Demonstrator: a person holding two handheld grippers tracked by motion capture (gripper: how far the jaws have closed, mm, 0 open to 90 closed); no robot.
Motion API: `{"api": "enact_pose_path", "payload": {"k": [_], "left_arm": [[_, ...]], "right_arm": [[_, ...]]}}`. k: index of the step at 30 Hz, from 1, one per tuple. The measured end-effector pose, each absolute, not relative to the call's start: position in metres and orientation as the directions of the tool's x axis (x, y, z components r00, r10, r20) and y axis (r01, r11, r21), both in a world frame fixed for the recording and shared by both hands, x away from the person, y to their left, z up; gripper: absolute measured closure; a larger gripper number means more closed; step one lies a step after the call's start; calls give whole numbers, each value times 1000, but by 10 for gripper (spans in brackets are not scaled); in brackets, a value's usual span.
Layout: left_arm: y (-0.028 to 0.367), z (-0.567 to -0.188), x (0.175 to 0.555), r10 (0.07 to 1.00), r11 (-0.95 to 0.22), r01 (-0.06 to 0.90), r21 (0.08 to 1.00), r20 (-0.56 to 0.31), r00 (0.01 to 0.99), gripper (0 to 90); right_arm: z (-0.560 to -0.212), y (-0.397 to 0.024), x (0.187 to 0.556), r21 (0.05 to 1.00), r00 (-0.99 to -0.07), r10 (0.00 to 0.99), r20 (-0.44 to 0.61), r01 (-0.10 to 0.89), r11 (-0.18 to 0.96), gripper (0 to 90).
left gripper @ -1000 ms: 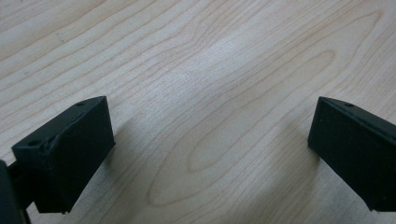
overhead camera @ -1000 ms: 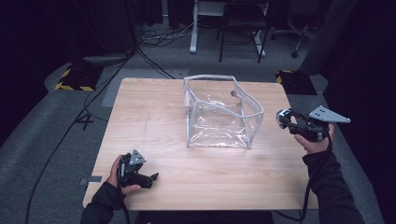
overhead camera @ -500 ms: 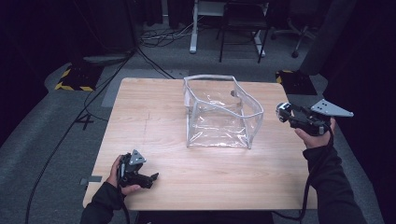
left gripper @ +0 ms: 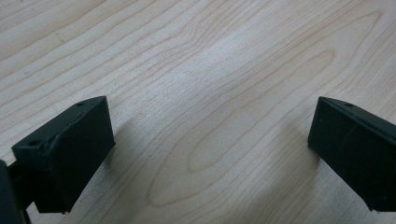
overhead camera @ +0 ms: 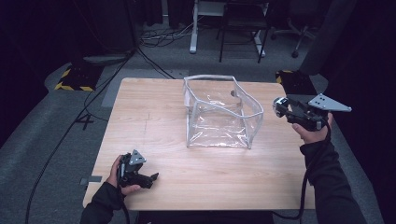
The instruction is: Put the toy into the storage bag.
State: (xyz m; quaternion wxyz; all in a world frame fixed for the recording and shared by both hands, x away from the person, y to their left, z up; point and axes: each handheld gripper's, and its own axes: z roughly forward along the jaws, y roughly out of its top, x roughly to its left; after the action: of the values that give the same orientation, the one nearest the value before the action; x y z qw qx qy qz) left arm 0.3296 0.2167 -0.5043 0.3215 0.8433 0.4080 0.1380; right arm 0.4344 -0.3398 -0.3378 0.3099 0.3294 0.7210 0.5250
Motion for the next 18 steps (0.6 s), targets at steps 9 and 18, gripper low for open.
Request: {"api": "enact_pose_path", "payload": {"k": [9, 18], "left_arm": [[217, -504, 330, 776, -463, 599, 653, -27, 630, 5], [217, -504, 330, 775, -465, 598, 653, -27, 632, 5]], "right_arm": [[-327, -332, 438, 962, -601, 793, -100, 144, 230, 484], [-313, -324, 442, 969, -610, 786, -100, 120, 217, 484]]}}
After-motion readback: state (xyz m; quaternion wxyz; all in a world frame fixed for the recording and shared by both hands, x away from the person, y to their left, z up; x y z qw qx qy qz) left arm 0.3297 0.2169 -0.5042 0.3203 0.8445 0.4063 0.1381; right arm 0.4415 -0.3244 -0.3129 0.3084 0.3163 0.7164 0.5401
